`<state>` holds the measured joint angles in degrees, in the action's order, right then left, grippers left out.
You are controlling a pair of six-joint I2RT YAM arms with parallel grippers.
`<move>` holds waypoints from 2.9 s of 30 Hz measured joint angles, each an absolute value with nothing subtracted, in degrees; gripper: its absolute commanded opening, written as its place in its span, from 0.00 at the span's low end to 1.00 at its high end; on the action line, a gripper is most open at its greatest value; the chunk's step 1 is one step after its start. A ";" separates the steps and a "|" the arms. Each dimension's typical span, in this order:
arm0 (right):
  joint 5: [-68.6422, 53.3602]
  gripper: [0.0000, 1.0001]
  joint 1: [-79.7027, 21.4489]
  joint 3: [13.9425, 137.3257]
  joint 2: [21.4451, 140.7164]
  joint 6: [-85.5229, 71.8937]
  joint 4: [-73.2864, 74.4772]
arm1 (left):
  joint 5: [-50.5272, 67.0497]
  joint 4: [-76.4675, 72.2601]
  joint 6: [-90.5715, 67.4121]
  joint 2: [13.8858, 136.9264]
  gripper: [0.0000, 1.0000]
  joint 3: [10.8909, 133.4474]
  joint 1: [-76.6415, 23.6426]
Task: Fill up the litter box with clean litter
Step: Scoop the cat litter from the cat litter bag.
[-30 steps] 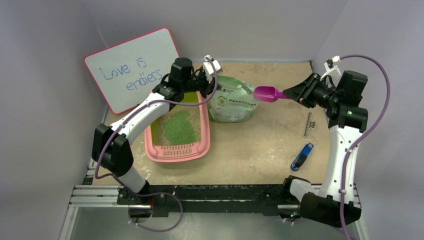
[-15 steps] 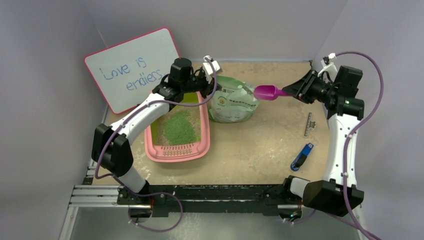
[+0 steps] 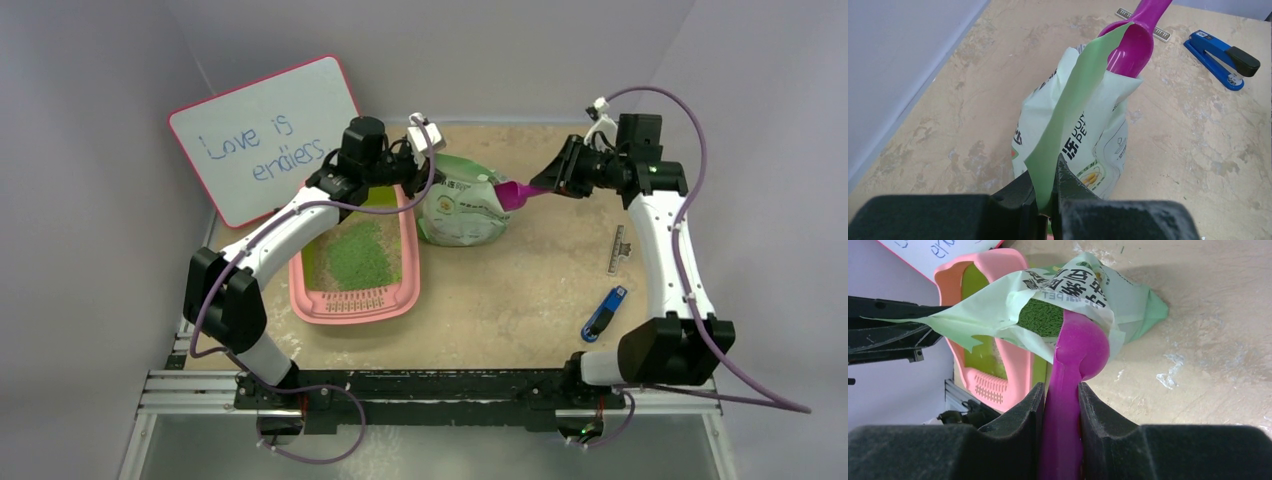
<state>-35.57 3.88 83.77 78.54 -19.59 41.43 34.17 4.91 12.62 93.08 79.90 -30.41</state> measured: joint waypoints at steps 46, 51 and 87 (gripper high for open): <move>-42.65 0.00 -4.86 83.90 97.23 -15.62 32.03 | 35.24 1.23 12.84 92.25 0.00 76.95 -30.41; -49.30 0.00 -2.55 78.35 97.01 -19.81 23.42 | 35.14 1.15 12.86 92.25 0.00 76.93 -30.41; -72.62 0.00 16.27 38.11 94.02 -104.60 -78.35 | 35.33 1.02 13.04 92.25 0.00 76.69 -30.52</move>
<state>-72.62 16.27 38.11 94.02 -104.60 -78.35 35.33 1.02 13.04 92.25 76.69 -30.52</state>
